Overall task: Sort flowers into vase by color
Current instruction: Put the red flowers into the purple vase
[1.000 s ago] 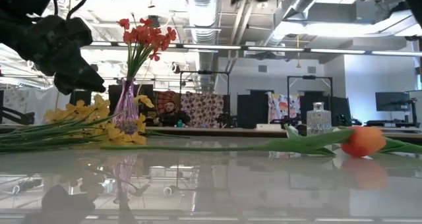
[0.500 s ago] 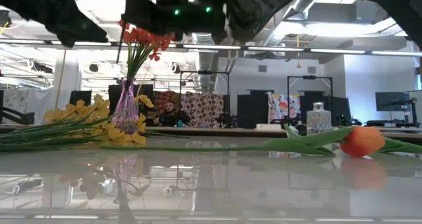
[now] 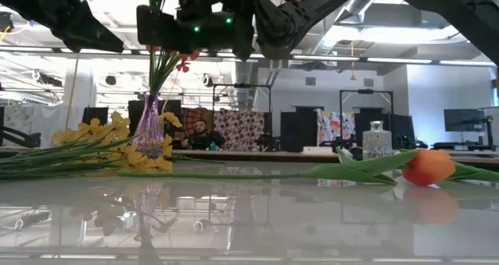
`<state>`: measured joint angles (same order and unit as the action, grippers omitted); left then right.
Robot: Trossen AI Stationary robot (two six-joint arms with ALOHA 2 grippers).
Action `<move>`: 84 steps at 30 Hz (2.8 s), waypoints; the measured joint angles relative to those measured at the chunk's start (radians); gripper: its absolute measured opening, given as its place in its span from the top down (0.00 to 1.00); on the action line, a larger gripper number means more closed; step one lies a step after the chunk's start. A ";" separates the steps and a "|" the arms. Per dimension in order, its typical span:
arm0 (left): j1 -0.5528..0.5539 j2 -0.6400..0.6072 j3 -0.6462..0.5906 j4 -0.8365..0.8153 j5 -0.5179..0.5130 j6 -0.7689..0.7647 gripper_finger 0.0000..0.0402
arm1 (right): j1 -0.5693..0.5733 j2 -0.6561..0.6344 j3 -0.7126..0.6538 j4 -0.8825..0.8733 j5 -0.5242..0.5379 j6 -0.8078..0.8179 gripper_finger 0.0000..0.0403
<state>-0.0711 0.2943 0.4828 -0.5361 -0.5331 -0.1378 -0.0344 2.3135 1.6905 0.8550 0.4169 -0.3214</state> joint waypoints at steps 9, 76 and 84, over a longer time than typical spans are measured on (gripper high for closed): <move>0.000 0.000 0.000 -0.008 0.024 -0.016 0.67 | -0.026 0.001 0.000 0.000 -0.002 0.017 0.94; 0.000 0.000 0.000 -0.012 0.006 -0.016 0.67 | -0.073 -0.180 -0.002 -0.845 -0.287 0.237 0.37; 0.000 0.000 0.000 -0.012 -0.006 -0.016 0.67 | -0.064 -0.236 -0.002 -0.908 -0.334 0.282 0.37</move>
<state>-0.0711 0.2945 0.4824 -0.5484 -0.5389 -0.1539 -0.0986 2.0777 1.6886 -0.0534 0.0824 -0.0396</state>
